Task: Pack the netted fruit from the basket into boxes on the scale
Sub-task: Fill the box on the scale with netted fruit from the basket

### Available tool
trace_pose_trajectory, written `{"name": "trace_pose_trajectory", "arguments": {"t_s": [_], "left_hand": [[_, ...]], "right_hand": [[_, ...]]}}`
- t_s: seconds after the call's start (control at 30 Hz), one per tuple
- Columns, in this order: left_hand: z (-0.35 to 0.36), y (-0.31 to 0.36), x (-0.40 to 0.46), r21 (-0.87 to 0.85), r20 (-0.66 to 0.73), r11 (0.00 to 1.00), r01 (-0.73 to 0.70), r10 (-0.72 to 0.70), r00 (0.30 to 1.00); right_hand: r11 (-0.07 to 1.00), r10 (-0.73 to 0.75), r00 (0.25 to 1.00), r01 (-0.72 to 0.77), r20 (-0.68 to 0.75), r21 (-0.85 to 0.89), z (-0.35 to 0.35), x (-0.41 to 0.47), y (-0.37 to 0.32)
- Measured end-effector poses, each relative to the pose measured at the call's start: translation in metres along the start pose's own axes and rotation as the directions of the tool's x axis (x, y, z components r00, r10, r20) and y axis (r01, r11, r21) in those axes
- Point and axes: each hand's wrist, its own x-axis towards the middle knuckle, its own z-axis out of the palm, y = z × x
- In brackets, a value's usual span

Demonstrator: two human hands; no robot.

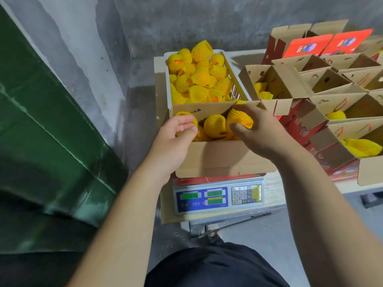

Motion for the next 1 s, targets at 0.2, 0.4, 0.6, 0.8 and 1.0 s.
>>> {"name": "trace_pose_trajectory", "arguments": {"t_s": [0.2, 0.4, 0.6, 0.8, 1.0], "left_hand": [[0.0, -0.007, 0.001, 0.067, -0.003, 0.997, -0.036, 0.037, 0.999], [0.004, -0.019, -0.001, 0.095, -0.01, 0.994, -0.047, 0.048, 0.999], [0.005, -0.023, 0.001, 0.121, -0.046, 0.99, -0.074, 0.08, 0.996], [0.002, -0.033, 0.015, 0.158, -0.222, 0.986, -0.06, 0.095, 0.971], [-0.004, -0.052, 0.028, 0.135, -0.183, 0.978, 0.161, -0.135, 0.974]], "right_hand": [[0.988, -0.128, 0.987, 0.118, 0.102, 0.098, 0.011, -0.017, -0.031], [0.954, -0.215, 0.953, 0.158, 0.215, 0.254, 0.023, -0.025, -0.037], [0.943, -0.213, 0.955, 0.145, 0.206, 0.301, 0.022, -0.028, -0.029], [0.961, -0.078, 0.99, 0.043, 0.12, 0.273, 0.013, -0.02, -0.01], [0.991, 0.118, 0.991, -0.113, -0.059, 0.078, 0.001, -0.001, 0.023]]}}
